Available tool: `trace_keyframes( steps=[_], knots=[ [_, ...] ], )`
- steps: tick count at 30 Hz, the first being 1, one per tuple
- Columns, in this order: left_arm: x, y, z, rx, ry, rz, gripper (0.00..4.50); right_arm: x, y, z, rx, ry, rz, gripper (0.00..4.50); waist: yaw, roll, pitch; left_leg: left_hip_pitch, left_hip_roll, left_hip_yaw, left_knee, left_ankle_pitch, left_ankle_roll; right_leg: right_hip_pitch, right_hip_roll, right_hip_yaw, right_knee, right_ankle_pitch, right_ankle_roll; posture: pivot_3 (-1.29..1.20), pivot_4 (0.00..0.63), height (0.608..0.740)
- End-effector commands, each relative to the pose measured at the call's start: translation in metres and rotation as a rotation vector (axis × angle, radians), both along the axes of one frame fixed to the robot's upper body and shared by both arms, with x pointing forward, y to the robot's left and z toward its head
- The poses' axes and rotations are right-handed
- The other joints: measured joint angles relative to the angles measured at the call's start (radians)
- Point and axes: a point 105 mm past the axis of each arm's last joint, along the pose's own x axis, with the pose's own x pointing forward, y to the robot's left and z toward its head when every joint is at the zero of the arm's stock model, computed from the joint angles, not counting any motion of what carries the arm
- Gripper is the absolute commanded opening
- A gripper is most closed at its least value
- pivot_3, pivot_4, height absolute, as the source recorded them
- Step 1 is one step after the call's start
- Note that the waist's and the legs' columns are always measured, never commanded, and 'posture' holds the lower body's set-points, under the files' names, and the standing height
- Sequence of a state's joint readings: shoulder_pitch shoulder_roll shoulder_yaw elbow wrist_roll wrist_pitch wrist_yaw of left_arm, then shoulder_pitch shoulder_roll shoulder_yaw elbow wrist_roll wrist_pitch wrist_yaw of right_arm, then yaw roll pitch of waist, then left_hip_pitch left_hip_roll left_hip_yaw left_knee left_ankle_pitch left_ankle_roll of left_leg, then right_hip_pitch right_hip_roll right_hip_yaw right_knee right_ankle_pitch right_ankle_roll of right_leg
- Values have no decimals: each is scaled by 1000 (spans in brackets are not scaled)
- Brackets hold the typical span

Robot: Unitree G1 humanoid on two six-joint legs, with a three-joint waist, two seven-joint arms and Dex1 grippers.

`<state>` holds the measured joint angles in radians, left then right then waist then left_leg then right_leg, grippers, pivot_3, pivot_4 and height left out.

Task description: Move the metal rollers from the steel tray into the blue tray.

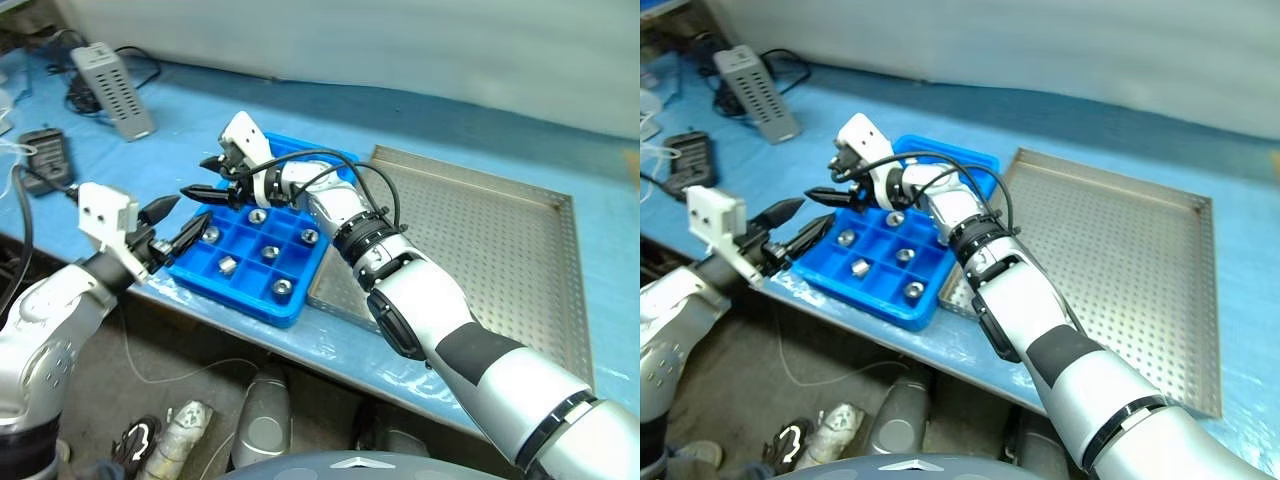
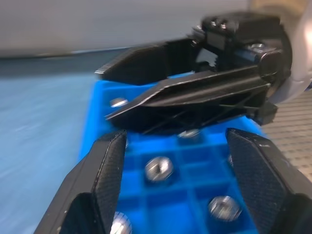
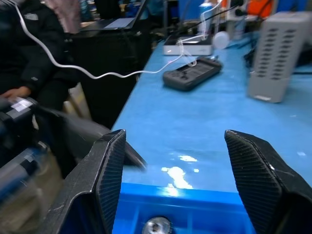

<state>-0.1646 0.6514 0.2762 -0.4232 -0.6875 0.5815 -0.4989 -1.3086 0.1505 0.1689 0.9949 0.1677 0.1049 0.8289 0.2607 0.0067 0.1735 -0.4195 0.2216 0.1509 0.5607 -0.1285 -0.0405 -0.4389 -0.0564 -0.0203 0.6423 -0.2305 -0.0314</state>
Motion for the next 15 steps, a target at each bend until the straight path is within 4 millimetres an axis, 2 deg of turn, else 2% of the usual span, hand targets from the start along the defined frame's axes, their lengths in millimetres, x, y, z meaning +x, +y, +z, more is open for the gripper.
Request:
trace_keyframes(
  steps=[1,5,7,11,15],
  knots=[
    [15,-23,8,23,-39,-139,3430,14,-30,27,66,-74,-95,3367,-53,-1,-1,-1,0,1,2,0,-1,0,0,0,1,1,0,1,150,740],
    [38,-49,13,31,-50,-284,3430,30,-99,31,98,-172,-316,3367,-111,-4,-2,0,-3,3,4,5,-7,5,-1,-2,-1,8,-4,-146,150,740],
    [46,-62,15,40,-59,-355,3430,24,-128,28,117,-179,-400,3367,-143,-5,-2,0,-4,4,4,5,-7,6,-1,-2,-1,10,-3,-204,150,740],
    [61,-89,18,49,-63,-477,3430,10,-185,7,113,-152,-624,3367,-208,-5,-2,0,-4,4,3,5,-6,5,1,-1,-2,11,-3,-312,150,740],
    [70,-112,16,43,-47,-550,3430,-3,-230,-11,141,-92,-825,3367,-251,-5,-2,3,-3,5,1,4,-6,6,3,0,-2,10,-4,-363,150,740]
  ],
)
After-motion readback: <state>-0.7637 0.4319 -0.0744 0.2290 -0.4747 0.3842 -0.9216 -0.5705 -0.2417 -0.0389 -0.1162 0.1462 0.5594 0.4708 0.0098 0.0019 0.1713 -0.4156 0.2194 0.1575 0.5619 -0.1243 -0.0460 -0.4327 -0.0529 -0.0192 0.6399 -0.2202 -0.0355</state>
